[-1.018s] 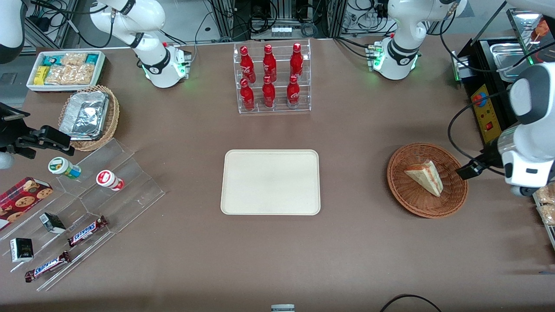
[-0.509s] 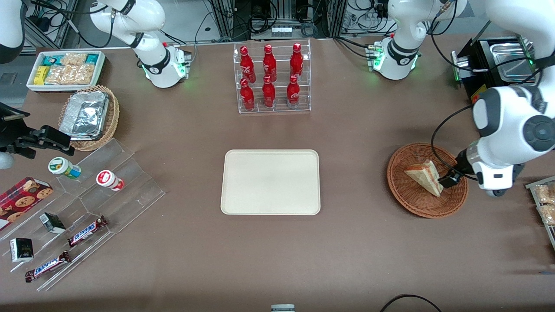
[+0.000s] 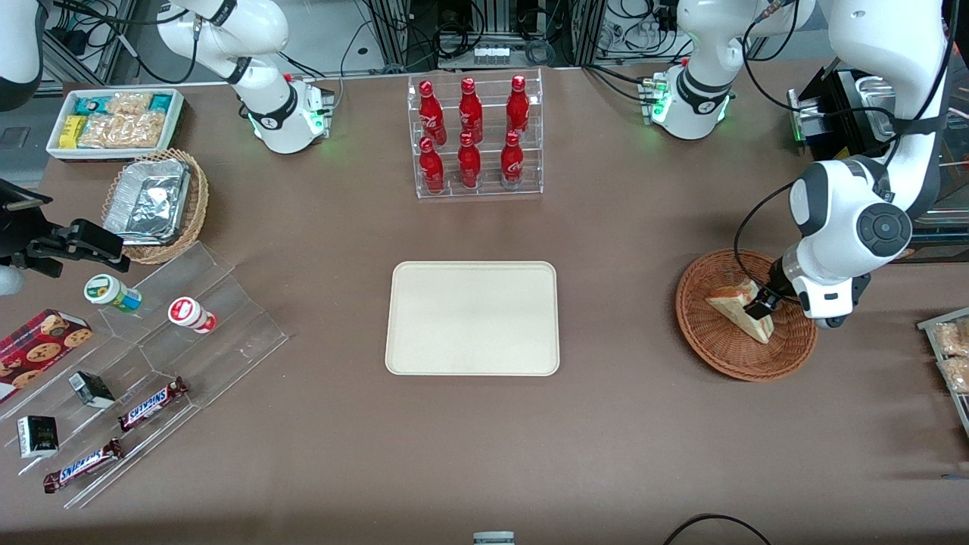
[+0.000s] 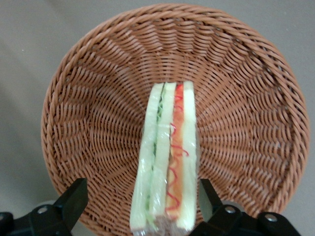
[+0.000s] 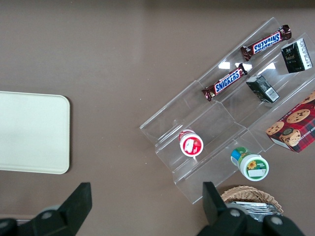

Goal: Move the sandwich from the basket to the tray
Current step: 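Lower the open left gripper around the wrapped sandwich and close it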

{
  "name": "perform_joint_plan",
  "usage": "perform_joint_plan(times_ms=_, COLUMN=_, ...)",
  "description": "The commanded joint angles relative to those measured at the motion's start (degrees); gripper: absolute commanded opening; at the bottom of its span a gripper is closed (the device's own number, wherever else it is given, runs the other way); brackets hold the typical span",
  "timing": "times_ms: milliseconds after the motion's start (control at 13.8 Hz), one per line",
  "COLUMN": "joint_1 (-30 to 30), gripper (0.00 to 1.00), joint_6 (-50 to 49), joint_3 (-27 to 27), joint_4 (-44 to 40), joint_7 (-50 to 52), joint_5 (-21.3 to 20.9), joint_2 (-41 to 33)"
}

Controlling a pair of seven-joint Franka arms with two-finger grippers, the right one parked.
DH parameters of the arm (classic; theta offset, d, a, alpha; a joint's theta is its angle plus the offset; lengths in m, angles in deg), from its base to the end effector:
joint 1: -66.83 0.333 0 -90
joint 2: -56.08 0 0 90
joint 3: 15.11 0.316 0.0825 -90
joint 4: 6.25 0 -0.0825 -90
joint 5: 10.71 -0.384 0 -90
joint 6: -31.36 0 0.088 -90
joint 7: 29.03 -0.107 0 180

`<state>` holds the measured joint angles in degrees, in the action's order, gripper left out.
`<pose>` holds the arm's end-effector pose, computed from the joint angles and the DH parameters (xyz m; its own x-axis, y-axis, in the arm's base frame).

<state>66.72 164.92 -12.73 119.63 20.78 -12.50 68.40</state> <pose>0.5441 0.0221 0.2792 0.6314 0.7749 -0.0297 0.7712 -0.6314 -0.0811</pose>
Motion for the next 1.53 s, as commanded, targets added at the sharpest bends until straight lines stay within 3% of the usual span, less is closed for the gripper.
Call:
perform_joint_plan(times_ms=0, joint_1=0.6, gripper=0.99, joint_6=1.6, joint_3=-0.3, joint_4=-0.3, joint_7=0.8, joint_5=0.4, joint_2=0.8)
perform_joint_plan(times_ms=509, joint_1=-0.6, gripper=0.99, joint_6=5.2, joint_3=-0.8, joint_4=-0.7, joint_7=0.8, joint_5=2.9, joint_2=3.6)
perform_joint_plan(times_ms=727, joint_1=-0.7, gripper=0.95, joint_6=5.4, joint_3=-0.9, joint_4=-0.6, joint_7=0.8, joint_5=2.9, joint_2=4.2)
perform_joint_plan(times_ms=1091, joint_1=-2.0, gripper=0.68, joint_6=5.4, joint_3=-0.9, joint_4=-0.6, joint_7=0.7, joint_5=2.9, joint_2=5.5)
perform_joint_plan(times_ms=1236, joint_1=-2.1, gripper=0.39, joint_6=4.7, joint_3=-0.9, joint_4=-0.7, joint_7=0.3, joint_5=2.9, joint_2=5.1)
perform_joint_plan(times_ms=1455, joint_1=-2.9, gripper=0.35, joint_6=4.2, joint_3=-0.9, joint_4=-1.2, joint_7=0.5, joint_5=2.9, joint_2=4.7)
